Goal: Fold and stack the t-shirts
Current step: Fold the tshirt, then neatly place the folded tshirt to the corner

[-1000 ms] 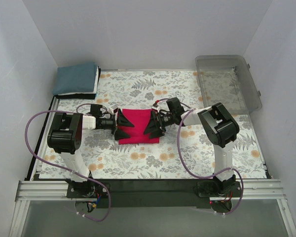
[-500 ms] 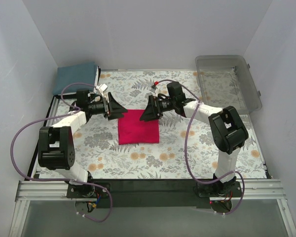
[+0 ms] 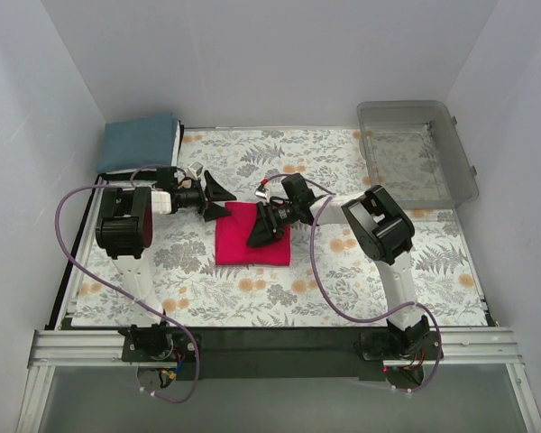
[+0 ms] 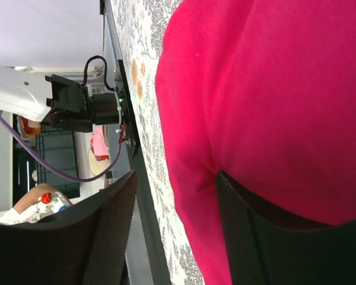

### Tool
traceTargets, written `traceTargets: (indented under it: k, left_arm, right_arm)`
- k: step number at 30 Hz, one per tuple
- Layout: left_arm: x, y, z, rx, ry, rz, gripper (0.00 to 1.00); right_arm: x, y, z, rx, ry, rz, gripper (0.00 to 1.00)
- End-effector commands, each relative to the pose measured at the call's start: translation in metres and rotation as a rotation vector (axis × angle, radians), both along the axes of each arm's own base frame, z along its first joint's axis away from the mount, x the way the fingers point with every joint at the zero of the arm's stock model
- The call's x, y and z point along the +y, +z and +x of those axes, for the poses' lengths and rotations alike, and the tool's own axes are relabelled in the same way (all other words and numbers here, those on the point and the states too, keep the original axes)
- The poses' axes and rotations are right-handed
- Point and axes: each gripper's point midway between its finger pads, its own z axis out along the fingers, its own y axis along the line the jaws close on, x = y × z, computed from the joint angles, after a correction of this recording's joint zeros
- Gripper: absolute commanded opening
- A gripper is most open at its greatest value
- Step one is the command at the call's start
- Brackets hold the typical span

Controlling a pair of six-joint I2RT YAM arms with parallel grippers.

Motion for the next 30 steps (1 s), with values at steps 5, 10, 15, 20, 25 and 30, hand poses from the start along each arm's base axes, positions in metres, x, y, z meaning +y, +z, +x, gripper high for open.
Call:
traceTargets:
  k: [5, 10, 15, 20, 25, 30]
  left_arm:
    - [0.048, 0.058, 0.032, -0.261, 0.082, 0.138, 0.79]
    - [0.099, 0.127, 0.018, -0.426, 0.142, 0.362, 0.89]
    - [0.153, 0.179, -0.009, -0.483, 0.341, 0.426, 0.98]
    - [0.177, 0.19, -0.026, -0.451, 0.422, 0.534, 0.98]
    - [0.186, 0.161, -0.039, -0.248, 0.46, 0.529, 0.98]
    - [0.183, 0.142, -0.045, -0.187, 0.474, 0.494, 0.98]
  right_arm:
    - [-0.008, 0.052, 0.032, -0.241, -0.023, -0.015, 0.58]
    - [-0.004, 0.085, 0.076, -0.571, -0.077, -0.215, 0.56]
    - [0.015, 0.095, 0.068, -0.792, -0.049, -0.347, 0.52]
    - [0.046, 0.086, 0.024, -1.005, 0.089, -0.438, 0.5]
    - [0.065, 0.056, -0.02, -1.145, 0.23, -0.536, 0.42]
    - [0.079, 0.035, -0.035, -1.198, 0.288, -0.578, 0.43]
